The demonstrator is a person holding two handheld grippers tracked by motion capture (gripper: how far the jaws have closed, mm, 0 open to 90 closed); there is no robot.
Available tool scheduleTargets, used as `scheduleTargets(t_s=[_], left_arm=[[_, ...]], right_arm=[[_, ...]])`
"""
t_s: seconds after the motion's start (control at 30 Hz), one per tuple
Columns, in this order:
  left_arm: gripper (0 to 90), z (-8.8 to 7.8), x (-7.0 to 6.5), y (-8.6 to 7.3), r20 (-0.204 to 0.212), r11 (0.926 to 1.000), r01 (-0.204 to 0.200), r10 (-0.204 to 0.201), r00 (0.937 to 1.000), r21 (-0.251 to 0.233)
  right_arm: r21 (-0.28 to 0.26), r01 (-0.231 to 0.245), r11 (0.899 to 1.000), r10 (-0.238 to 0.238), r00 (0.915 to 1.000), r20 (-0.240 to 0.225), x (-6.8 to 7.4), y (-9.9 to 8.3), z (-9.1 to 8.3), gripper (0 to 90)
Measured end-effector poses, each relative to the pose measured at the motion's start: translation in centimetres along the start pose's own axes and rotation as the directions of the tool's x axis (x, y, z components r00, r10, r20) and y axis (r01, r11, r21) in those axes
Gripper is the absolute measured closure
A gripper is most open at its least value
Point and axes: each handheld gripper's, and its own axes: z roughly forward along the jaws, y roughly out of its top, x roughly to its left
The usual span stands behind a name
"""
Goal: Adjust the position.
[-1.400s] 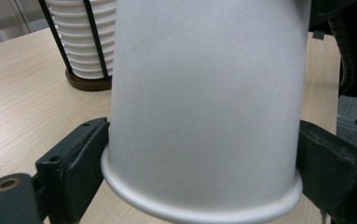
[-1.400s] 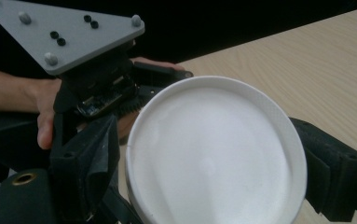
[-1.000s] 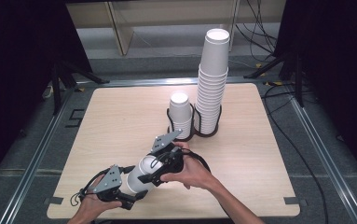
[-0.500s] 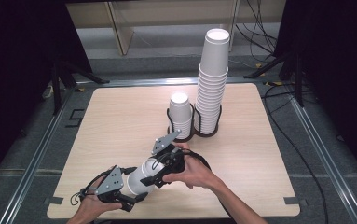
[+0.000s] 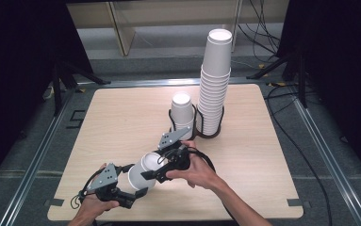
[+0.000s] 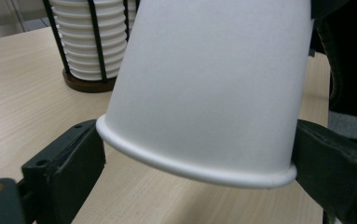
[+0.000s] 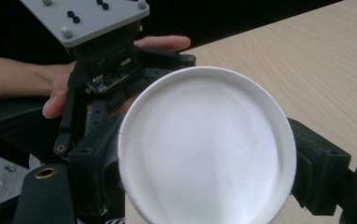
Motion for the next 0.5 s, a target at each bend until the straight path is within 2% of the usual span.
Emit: scheduleTargets(t_s=[0.03, 0.1, 0.13, 0.23, 0.33, 0.37, 0.43, 0.47, 0.5], left_arm=[[8.0, 0.07, 0.09, -0.02, 0.010, 0.9998, 0.000, 0.000, 1.0000, -0.017], [14.3, -0.02, -0.01, 0.09, 0.006, 0.9996, -0.004, 0.004, 1.0000, -0.028], [14.3, -0.09, -0.07, 0.19, -0.004, 0.9997, -0.002, 0.002, 1.0000, -0.022], [14.2, 0.09, -0.14, 0.18, 0.002, 0.9984, 0.004, -0.004, 1.0000, -0.056], [14.2, -0.13, -0.13, 0.34, -0.016, 0.9989, 0.001, -0.002, 0.9999, -0.046], [13.9, -0.15, -0.13, 0.36, -0.016, 0.9986, 0.006, -0.007, 0.9998, -0.052], [13.5, -0.04, -0.13, 0.31, -0.006, 0.9960, 0.015, -0.016, 0.9999, -0.088], [13.6, -0.25, -0.14, 0.41, -0.024, 0.9972, 0.003, -0.005, 0.9997, -0.075], [13.2, -0.21, -0.15, 0.40, -0.024, 0.9958, 0.010, -0.012, 0.9996, -0.091]], right_arm=[[-0.022, 0.015, 1.000, -0.015, 0.9999, -0.003, -0.19, 0.00, -0.02, 23.1], [-0.041, 0.010, 0.999, -0.010, 0.9999, -0.003, -0.22, 0.00, -0.07, 23.2], [-0.051, 0.007, 0.999, -0.007, 1.0000, 0.001, -0.23, 0.01, -0.05, 23.2], [-0.069, -0.006, 0.998, 0.005, 0.9999, -0.012, -0.14, 0.07, -0.08, 23.3], [-0.092, -0.014, 0.996, 0.012, 0.9997, -0.020, -0.15, 0.10, 0.01, 23.3], [-0.093, -0.029, 0.995, 0.027, 0.9992, -0.031, -0.06, 0.13, -0.04, 23.3], [-0.113, -0.026, 0.993, 0.022, 0.9991, -0.036, -0.13, 0.18, -0.09, 23.4], [-0.116, -0.033, 0.993, 0.028, 0.9987, -0.044, -0.12, 0.18, -0.12, 23.4], [-0.130, -0.039, 0.991, 0.033, 0.9983, -0.049, -0.13, 0.20, -0.18, 23.4]])
